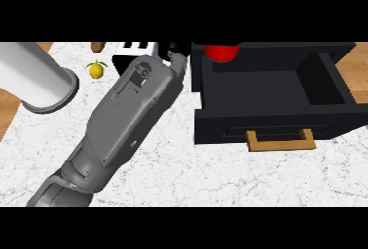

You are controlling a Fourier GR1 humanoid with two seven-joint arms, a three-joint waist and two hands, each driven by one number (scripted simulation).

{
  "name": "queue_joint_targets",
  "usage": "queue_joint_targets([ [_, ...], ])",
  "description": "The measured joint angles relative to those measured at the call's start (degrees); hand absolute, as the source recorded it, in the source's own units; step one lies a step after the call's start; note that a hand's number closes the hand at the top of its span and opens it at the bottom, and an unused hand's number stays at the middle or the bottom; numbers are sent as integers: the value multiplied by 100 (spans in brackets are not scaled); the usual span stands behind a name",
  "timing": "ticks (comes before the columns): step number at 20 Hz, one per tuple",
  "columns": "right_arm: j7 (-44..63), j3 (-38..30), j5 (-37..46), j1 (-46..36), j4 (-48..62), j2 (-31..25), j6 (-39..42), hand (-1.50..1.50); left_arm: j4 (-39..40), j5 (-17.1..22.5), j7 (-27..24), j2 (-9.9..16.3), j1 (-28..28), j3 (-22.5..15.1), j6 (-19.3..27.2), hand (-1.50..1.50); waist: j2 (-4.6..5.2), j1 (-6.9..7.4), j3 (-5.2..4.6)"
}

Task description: Pick up the can, place it into the drawer and close the drawer

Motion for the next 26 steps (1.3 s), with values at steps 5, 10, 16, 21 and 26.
queue_joint_targets([
  [5, 164, 95, -32, -58, -192, -4, -172, -150, 606, 466, -168, 0, -545, -234, 199, 150, 10, -51, 1],
  [10, 231, 88, -50, -186, -163, -96, -192, -150, 1114, 1085, -596, -1, -762, -672, 338, 150, 29, -138, 2],
  [16, 235, 159, 87, -317, -84, -62, -234, -150, 1647, 1623, -782, 0, -1069, -1053, 429, 150, 39, -164, 4],
  [21, 293, 225, 83, -410, -94, -80, -310, -150, 1957, 2051, -884, 0, -1225, -1383, 522, 150, 53, -221, 7],
  [26, 368, 153, -39, -401, -168, -133, -313, -150, 2249, 2306, -1036, -1, -1270, -1719, 608, -150, 63, -277, 7],
])
